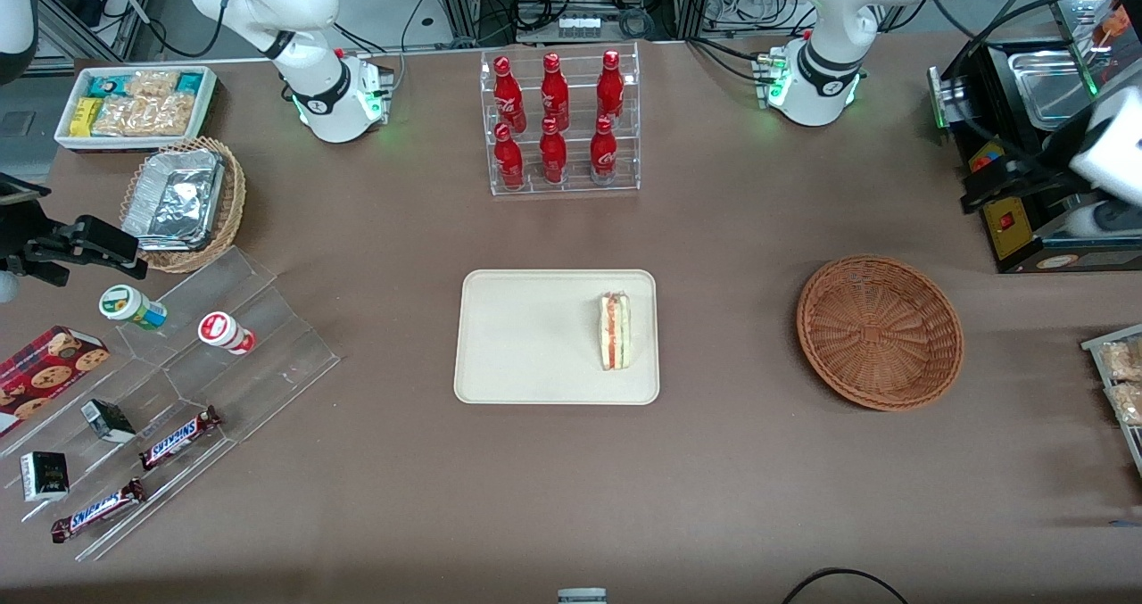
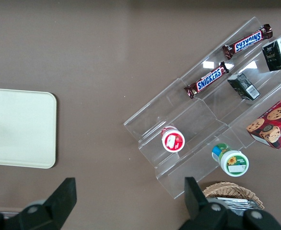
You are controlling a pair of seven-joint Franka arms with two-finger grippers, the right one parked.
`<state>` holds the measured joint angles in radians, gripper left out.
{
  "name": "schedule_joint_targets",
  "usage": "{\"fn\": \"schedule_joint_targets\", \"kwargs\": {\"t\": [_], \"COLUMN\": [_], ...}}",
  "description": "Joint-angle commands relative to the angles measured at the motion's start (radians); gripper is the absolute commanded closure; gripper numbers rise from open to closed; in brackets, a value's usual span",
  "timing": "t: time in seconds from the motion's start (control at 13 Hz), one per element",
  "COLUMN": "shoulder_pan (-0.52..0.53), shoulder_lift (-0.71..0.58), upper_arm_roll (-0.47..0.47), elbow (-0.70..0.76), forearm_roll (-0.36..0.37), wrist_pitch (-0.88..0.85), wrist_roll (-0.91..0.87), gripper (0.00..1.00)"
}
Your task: Place sandwich from basket to tray
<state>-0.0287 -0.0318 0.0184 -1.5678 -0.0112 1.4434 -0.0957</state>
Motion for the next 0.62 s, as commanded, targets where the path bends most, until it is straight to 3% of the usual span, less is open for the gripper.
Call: {"fn": "schedule_joint_targets", "kwargs": {"t": [0.0, 0.54], "shoulder_pan": [0.01, 0.009], "shoulder_lift": [-0.121, -0.109], "upper_arm_roll": [0.018, 0.021], "elbow": [-0.11, -0.112], "forearm_roll": [-0.033, -0.041], "wrist_pitch": [-0.001, -0.004], "wrist_roll": [0.048, 0.05], "gripper": [0.0, 0.0]}}
